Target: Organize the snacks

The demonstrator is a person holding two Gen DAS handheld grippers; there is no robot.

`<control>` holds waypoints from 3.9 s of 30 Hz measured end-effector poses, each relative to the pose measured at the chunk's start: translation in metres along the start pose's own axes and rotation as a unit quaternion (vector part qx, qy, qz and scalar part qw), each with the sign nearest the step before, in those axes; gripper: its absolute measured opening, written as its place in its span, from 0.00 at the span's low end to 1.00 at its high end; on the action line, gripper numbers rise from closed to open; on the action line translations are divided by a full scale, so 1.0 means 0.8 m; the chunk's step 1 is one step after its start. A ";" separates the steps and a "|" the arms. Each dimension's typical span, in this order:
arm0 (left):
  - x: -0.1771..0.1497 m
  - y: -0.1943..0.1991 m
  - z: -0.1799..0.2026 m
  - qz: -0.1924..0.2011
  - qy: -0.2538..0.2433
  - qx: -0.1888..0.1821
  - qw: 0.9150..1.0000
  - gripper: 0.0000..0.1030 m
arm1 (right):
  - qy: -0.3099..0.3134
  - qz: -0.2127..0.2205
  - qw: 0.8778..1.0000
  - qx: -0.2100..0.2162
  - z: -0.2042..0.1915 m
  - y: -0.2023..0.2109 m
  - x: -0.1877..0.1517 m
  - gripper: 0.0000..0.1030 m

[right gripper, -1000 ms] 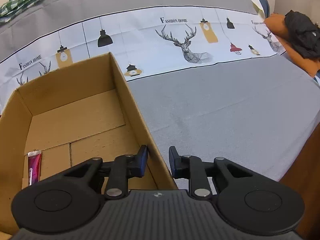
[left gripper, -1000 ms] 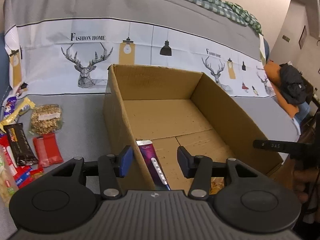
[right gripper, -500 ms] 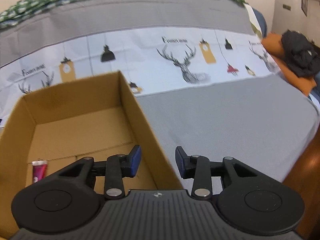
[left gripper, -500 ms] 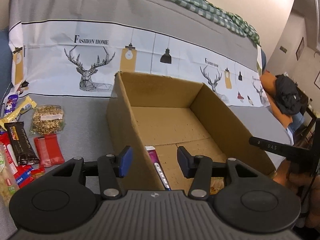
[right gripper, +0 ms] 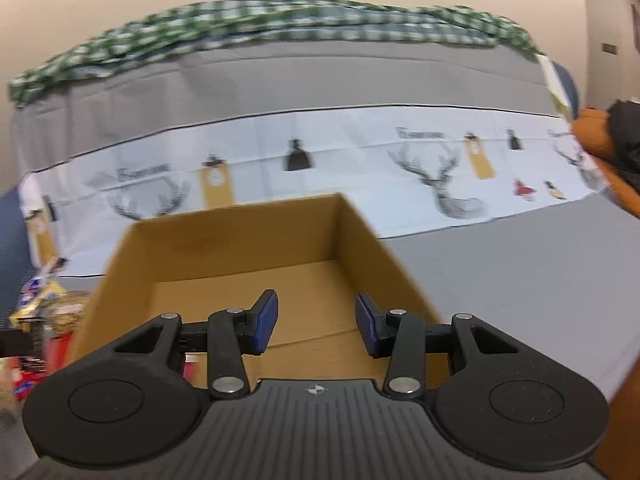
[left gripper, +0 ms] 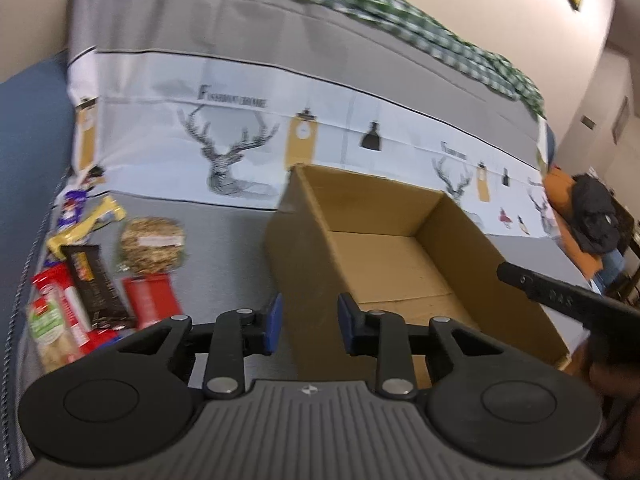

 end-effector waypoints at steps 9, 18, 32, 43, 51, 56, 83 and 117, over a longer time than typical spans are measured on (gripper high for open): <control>-0.004 0.024 -0.074 0.003 0.088 0.048 0.995 0.31 | 0.049 -0.015 0.988 0.146 -0.121 0.023 -0.035 0.13; -0.040 0.047 -0.178 -0.063 0.214 0.180 0.958 0.32 | 0.089 -0.080 0.951 0.286 -0.227 0.045 -0.102 0.13; -0.063 0.000 -0.188 -0.154 0.201 0.201 0.946 0.41 | 0.160 -0.193 0.940 0.232 -0.323 -0.047 -0.201 0.36; -0.068 -0.036 -0.191 -0.194 0.188 0.219 0.937 0.57 | 0.201 -0.187 0.941 0.198 -0.313 -0.065 -0.208 0.21; -0.077 -0.055 -0.194 -0.224 0.167 0.228 0.933 0.41 | 0.176 -0.250 0.932 0.196 -0.271 -0.043 -0.203 0.21; -0.078 -0.037 -0.179 -0.212 0.139 0.209 0.945 0.38 | 0.177 -0.282 0.921 0.203 -0.252 -0.019 -0.213 0.21; -0.107 -0.044 -0.127 -0.272 0.135 0.102 0.947 0.52 | 0.196 -0.289 0.911 0.222 -0.239 0.003 -0.231 0.26; -0.107 -0.048 -0.129 -0.270 0.123 0.108 0.949 0.41 | 0.218 -0.264 0.921 0.185 -0.239 -0.004 -0.230 0.18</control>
Point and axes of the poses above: each gripper's, at about its wrist camera, not at the fingertips, and y roughly against the way its jaws point, z to its right, x to its top, the point moved 4 cm from there along -y, roughly the way its jaws point, and after that the axes turned 11 degrees about -y, right-handed, at the moved point
